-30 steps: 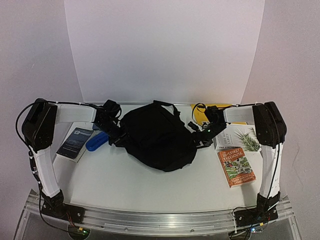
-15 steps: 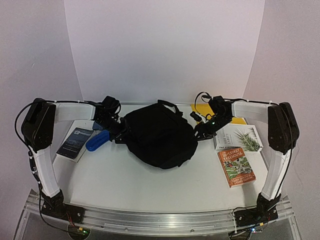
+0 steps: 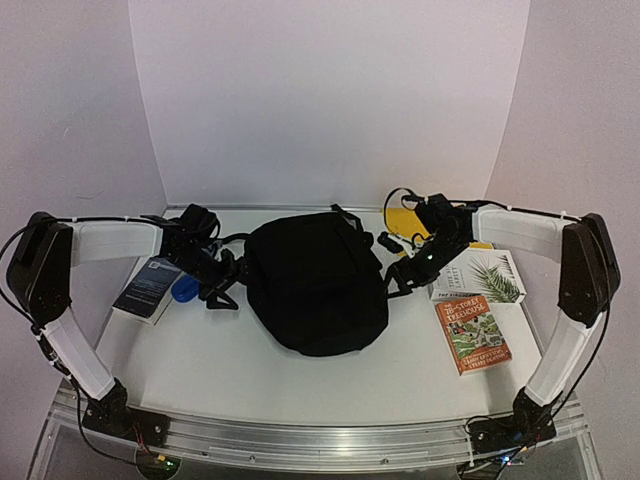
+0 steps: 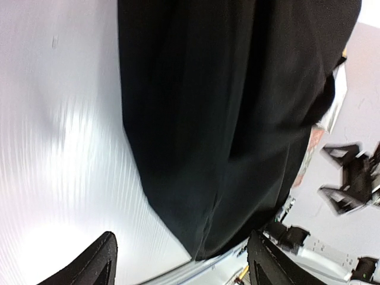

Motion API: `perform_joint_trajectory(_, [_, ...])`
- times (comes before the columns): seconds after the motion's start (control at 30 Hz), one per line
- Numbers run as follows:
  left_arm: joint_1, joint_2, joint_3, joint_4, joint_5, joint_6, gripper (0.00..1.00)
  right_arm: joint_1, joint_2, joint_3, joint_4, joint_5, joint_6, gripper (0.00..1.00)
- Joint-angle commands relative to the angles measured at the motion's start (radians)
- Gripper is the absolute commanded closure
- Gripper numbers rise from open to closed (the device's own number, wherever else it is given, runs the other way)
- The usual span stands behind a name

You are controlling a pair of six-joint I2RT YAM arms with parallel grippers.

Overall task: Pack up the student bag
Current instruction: Adjust the student bag at the center of the board.

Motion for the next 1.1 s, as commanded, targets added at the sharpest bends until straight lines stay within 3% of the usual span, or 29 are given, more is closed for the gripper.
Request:
perform_joint_trajectory(0.0, [-0.008,-0.05,-0.055,0.093,0.062,-0.019,0.24,0.008,-0.067,0.118,0.01,0.025,0.031,0.1])
perform_joint_trajectory(0.3, [-0.011,0.029,-0.044,0.176,0.1,-0.018,0.33,0.129,0.049,0.24,0.085,-0.08,0.167,0.16])
perform_joint_trajectory(0.53, [-0.01,0.042,-0.075,0.261,0.109,-0.021,0.65,0.153,0.114,0.294,0.083,-0.082,0.147,0.18])
perform_joint_trajectory(0.7, [-0.018,0.026,-0.089,0.361,0.13,-0.039,0.99,0.153,0.089,0.262,0.083,-0.106,0.135,0.22])
perform_joint_trajectory(0.9, [-0.026,-0.05,-0.096,0.41,0.091,-0.039,1.0,0.17,0.083,0.201,0.152,-0.196,0.198,0.29])
perform_joint_trajectory(1.07, [-0.033,-0.097,-0.138,0.473,0.093,-0.07,1.0,0.225,0.105,0.233,0.302,-0.234,0.368,0.35])
